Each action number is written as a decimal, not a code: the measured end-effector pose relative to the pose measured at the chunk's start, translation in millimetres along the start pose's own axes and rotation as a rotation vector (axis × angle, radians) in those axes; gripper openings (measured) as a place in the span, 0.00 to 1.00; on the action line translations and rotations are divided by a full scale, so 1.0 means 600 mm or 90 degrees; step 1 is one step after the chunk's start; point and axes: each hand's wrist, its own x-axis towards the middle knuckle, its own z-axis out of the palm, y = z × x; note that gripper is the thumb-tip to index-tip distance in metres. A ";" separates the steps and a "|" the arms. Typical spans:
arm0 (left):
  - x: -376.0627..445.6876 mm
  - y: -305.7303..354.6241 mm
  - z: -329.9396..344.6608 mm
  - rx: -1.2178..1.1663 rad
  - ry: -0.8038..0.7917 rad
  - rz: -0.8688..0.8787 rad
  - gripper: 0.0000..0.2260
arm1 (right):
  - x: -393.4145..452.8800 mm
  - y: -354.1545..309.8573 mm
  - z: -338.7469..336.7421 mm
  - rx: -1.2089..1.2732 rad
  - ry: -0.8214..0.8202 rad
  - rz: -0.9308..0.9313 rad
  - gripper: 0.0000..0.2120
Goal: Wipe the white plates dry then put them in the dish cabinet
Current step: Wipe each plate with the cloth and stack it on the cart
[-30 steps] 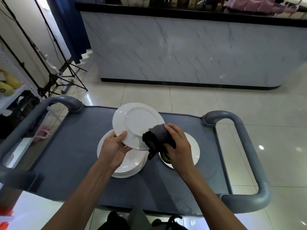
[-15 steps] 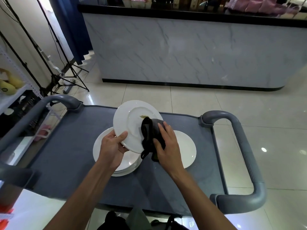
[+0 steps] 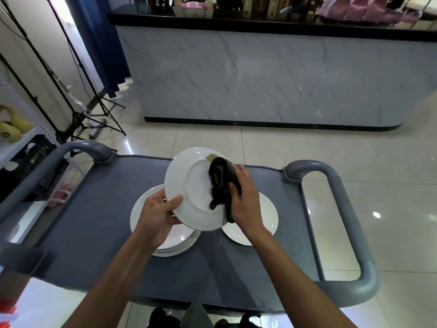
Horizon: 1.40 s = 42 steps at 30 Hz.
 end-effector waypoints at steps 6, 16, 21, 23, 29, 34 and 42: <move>-0.010 -0.002 -0.003 0.028 -0.030 0.009 0.12 | 0.050 -0.022 -0.009 -0.031 -0.060 -0.059 0.23; -0.016 -0.007 0.008 0.084 -0.030 0.010 0.13 | 0.058 -0.079 0.024 -0.171 -0.132 -0.229 0.21; -0.011 -0.008 0.011 0.089 -0.021 0.026 0.09 | 0.020 -0.081 0.036 -0.162 -0.175 -0.238 0.22; -0.011 -0.011 0.011 0.099 -0.026 0.030 0.11 | 0.012 -0.080 0.038 -0.158 -0.177 -0.248 0.22; -0.012 -0.013 0.018 0.111 -0.037 0.034 0.09 | 0.032 -0.084 0.032 -0.165 -0.147 -0.227 0.21; -0.021 -0.013 0.020 0.072 -0.041 0.032 0.12 | 0.068 -0.083 0.018 -0.141 -0.056 -0.165 0.20; -0.018 -0.009 -0.005 -0.016 -0.035 0.017 0.11 | 0.074 -0.044 -0.006 -0.011 -0.044 -0.089 0.18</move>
